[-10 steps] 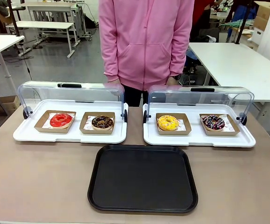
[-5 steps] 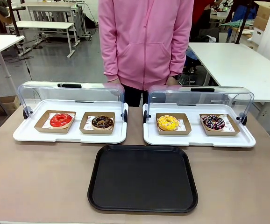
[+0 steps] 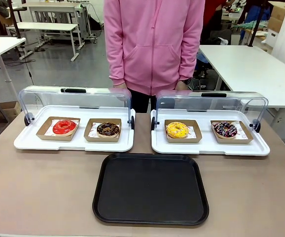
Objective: Move the first donut from the left to the tray.
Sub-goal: Pick up the Paper togo box containing the Donut indicated by the person and place it on the Handle tray.
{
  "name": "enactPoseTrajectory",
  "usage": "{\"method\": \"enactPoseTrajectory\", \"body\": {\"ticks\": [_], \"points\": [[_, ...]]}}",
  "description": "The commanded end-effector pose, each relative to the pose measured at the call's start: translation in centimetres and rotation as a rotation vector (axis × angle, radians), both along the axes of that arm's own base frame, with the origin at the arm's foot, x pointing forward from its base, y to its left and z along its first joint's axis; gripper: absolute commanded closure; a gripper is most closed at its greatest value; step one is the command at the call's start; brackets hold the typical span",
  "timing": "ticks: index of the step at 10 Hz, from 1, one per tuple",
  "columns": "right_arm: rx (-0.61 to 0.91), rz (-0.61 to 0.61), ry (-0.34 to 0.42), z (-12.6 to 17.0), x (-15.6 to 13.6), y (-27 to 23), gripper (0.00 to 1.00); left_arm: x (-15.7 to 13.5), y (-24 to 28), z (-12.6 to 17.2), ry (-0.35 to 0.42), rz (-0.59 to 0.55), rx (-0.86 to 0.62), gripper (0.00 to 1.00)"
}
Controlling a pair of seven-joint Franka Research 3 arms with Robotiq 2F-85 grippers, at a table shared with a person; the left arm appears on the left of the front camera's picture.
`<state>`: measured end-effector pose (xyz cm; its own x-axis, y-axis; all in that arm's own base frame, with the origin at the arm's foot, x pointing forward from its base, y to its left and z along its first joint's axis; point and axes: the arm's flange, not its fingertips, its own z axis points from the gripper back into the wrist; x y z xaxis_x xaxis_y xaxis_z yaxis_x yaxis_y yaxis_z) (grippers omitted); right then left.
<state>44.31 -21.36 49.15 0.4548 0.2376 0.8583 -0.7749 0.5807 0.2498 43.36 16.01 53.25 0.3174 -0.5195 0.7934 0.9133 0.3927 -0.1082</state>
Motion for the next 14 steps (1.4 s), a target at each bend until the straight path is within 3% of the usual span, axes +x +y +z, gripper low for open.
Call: {"method": "enactPoseTrajectory", "body": {"ticks": [1, 14], "points": [[0.006, 0.004, -0.008, 0.35, -0.24, 0.09, 0.00, -0.08, -0.05, 0.22, -0.009, -0.005, -0.003, 0.00], [0.006, 0.004, -0.008, 0.35, -0.24, 0.09, 0.00, -0.08, -0.05, 0.22, -0.009, -0.005, -0.003, 0.00]]}}
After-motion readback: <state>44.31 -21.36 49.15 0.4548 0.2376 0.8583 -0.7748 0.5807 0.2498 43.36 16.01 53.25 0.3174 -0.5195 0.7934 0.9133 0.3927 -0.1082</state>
